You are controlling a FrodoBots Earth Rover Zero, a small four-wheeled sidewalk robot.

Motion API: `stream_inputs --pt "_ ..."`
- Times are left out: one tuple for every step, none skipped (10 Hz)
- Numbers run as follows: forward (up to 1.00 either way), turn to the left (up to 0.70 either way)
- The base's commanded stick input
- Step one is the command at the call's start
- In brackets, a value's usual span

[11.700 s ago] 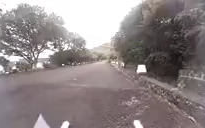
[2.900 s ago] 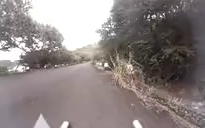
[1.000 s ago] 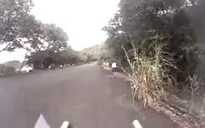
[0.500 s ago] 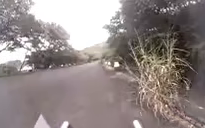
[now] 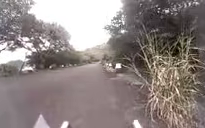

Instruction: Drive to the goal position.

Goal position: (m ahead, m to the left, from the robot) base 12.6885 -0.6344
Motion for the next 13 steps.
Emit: stream_inputs --pt "0.5 0.0" --pt "0.5 0.0" --pt "0.5 0.0" --pt "0.5 0.0" --pt "0.5 0.0" --pt "0.5 0.0" --pt "0.5 0.0" --pt "0.5 0.0" --pt "0.5 0.0" --pt "0.5 0.0" --pt "0.5 0.0" --pt "0.5 0.0" --pt "0.5 0.0"
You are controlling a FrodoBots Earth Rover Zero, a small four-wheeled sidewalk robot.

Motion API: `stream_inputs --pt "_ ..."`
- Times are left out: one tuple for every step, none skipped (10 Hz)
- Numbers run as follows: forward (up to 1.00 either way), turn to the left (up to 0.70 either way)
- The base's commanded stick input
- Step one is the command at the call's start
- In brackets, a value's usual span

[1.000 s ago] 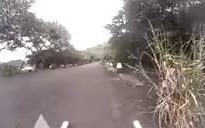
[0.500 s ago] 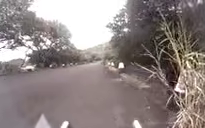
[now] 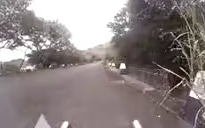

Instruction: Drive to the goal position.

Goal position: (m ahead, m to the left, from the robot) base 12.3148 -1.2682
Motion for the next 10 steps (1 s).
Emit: stream_inputs --pt "0.5 0.0" --pt "0.5 0.0" --pt "0.5 0.0" --pt "0.5 0.0" --pt "0.5 0.0" --pt "0.5 0.0" --pt "0.5 0.0" --pt "0.5 0.0" --pt "0.5 0.0" --pt "0.5 0.0"
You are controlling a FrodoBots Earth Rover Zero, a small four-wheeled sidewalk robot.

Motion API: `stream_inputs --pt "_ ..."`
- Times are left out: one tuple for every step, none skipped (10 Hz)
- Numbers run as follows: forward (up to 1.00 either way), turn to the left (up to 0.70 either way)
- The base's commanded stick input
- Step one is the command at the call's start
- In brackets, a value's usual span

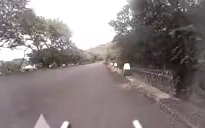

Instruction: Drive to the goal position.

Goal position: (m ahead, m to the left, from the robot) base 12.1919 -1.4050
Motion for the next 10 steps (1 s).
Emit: stream_inputs --pt "0.5 0.0" --pt "0.5 0.0" --pt "0.5 0.0" --pt "0.5 0.0" --pt "0.5 0.0" --pt "0.5 0.0" --pt "0.5 0.0" --pt "0.5 0.0" --pt "0.5 0.0" --pt "0.5 0.0"
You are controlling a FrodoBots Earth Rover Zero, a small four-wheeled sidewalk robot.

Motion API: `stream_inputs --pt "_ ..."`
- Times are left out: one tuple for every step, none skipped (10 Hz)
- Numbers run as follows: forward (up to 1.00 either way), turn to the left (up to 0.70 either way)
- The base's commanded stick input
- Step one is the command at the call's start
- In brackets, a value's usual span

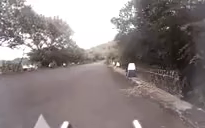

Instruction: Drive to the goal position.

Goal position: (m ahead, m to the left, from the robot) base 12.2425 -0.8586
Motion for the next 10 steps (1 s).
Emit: stream_inputs --pt "0.5 0.0" --pt "0.5 0.0" --pt "0.5 0.0" --pt "0.5 0.0" --pt "0.5 0.0" --pt "0.5 0.0" --pt "0.5 0.0" --pt "0.5 0.0" --pt "0.5 0.0" --pt "0.5 0.0"
